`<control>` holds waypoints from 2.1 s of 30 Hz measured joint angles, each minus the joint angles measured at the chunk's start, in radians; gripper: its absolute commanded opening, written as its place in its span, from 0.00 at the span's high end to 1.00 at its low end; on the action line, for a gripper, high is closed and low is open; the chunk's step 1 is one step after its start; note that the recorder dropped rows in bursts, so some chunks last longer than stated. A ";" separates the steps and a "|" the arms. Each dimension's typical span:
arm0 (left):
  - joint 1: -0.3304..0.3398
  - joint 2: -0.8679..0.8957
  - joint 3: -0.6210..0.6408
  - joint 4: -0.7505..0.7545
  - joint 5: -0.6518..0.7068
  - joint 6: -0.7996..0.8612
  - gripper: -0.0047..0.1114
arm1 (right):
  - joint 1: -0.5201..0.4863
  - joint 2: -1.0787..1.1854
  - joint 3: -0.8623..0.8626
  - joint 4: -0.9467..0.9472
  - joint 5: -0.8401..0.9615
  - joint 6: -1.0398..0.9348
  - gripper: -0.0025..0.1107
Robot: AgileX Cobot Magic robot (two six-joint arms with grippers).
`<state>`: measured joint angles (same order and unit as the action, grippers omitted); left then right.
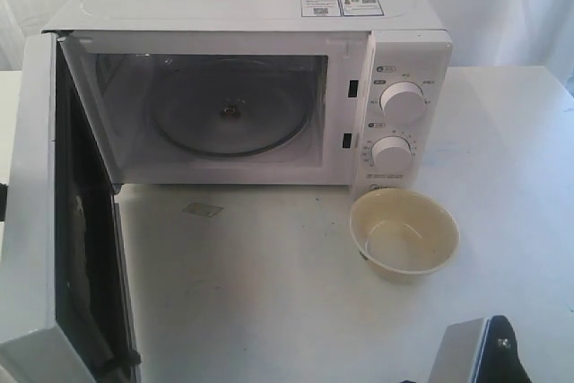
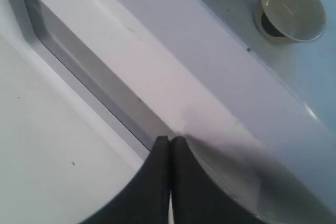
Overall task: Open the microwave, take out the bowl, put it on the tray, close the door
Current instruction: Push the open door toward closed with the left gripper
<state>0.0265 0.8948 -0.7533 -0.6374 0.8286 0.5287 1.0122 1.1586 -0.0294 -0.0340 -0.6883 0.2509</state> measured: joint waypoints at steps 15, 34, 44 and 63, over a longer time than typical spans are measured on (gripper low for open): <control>0.000 0.110 0.000 -0.206 -0.064 0.183 0.96 | 0.000 -0.283 0.001 0.000 -0.151 -0.056 0.98; -0.184 0.261 0.000 -0.294 -0.479 0.291 0.96 | 0.000 -0.486 0.001 0.000 -0.017 -0.060 0.98; -0.188 0.334 0.000 -0.750 -0.523 0.741 0.96 | 0.000 -0.486 0.001 0.000 0.044 -0.071 0.98; -0.190 0.386 0.000 -1.005 -0.480 1.000 0.96 | 0.000 -0.486 0.001 0.000 0.086 -0.084 0.98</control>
<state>-0.1632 1.2811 -0.7533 -1.6422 0.3488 1.5287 1.0122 0.6723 -0.0288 -0.0340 -0.6024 0.1666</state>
